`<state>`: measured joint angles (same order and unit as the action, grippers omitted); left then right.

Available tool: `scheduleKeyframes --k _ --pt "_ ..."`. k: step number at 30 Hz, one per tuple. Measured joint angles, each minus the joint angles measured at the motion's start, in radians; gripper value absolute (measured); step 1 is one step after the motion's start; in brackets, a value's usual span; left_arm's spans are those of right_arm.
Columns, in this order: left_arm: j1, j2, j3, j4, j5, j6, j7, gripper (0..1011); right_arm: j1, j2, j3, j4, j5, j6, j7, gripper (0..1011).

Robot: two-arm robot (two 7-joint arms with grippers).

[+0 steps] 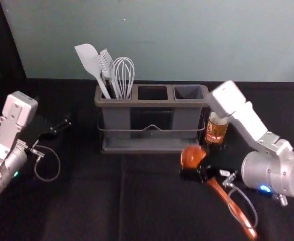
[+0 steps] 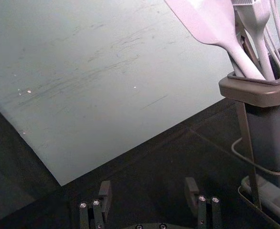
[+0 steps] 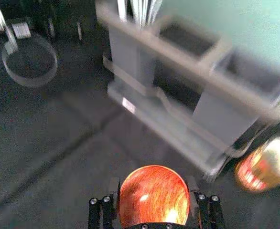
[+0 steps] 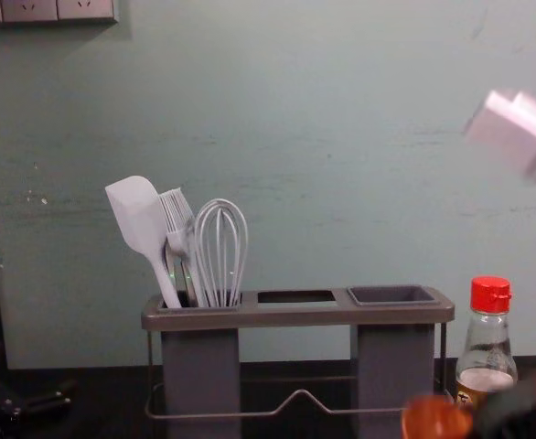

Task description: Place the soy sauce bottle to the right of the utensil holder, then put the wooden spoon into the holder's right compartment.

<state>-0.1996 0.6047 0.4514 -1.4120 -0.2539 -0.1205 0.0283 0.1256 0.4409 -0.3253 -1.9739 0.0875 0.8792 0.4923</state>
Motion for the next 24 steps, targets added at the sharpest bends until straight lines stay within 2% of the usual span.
scheduleKeyframes --k 1,2,3,5,6,7,9,10,12,15,16,17,19,20,24 --pt "0.0 0.0 0.0 0.0 0.0 0.0 0.0 1005 -0.01 -0.004 0.009 -0.01 0.003 -0.023 -0.008 840" --pt "0.0 0.0 0.0 0.0 0.0 0.0 0.0 1005 -0.034 -0.012 0.028 -0.036 0.008 -0.07 -0.026 840" --pt "0.0 0.0 0.0 0.0 0.0 0.0 0.0 1005 -0.034 -0.012 0.028 -0.036 0.008 -0.07 -0.026 840" --pt "0.0 0.0 0.0 0.0 0.0 0.0 0.0 1005 -0.072 -0.023 0.058 -0.075 0.022 -0.161 -0.052 840" --pt "0.0 0.0 0.0 0.0 0.0 0.0 0.0 1005 -0.072 -0.023 0.058 -0.075 0.022 -0.161 -0.052 840" --pt "0.0 0.0 0.0 0.0 0.0 0.0 0.0 1005 -0.092 -0.028 0.073 -0.092 0.029 -0.21 -0.066 840" --pt "0.0 0.0 0.0 0.0 0.0 0.0 0.0 1005 -0.113 -0.033 0.088 -0.108 0.036 -0.26 -0.08 840" --pt "0.0 0.0 0.0 0.0 0.0 0.0 0.0 1005 -0.134 -0.039 0.104 -0.12 0.045 -0.313 -0.091 840" --pt "0.0 0.0 0.0 0.0 0.0 0.0 0.0 1005 -0.153 -0.044 0.119 -0.128 0.054 -0.361 -0.101 840" --pt "0.0 0.0 0.0 0.0 0.0 0.0 0.0 1005 -0.194 -0.055 0.149 -0.129 0.076 -0.497 -0.119 840" --pt "0.0 0.0 0.0 0.0 0.0 0.0 0.0 1005 -0.194 -0.055 0.149 -0.129 0.076 -0.497 -0.119 840" --pt "0.0 0.0 0.0 0.0 0.0 0.0 0.0 1005 -0.207 -0.06 0.156 -0.126 0.077 -0.555 -0.13 840" --pt "0.0 0.0 0.0 0.0 0.0 0.0 0.0 1005 -0.217 -0.063 0.16 -0.119 0.078 -0.61 -0.139 840" --pt "0.0 0.0 0.0 0.0 0.0 0.0 0.0 1005 -0.225 -0.068 0.164 -0.109 0.079 -0.659 -0.148 840" --pt "0.0 0.0 0.0 0.0 0.0 0.0 0.0 1005 -0.235 -0.08 0.173 -0.082 0.087 -0.766 -0.165 840"
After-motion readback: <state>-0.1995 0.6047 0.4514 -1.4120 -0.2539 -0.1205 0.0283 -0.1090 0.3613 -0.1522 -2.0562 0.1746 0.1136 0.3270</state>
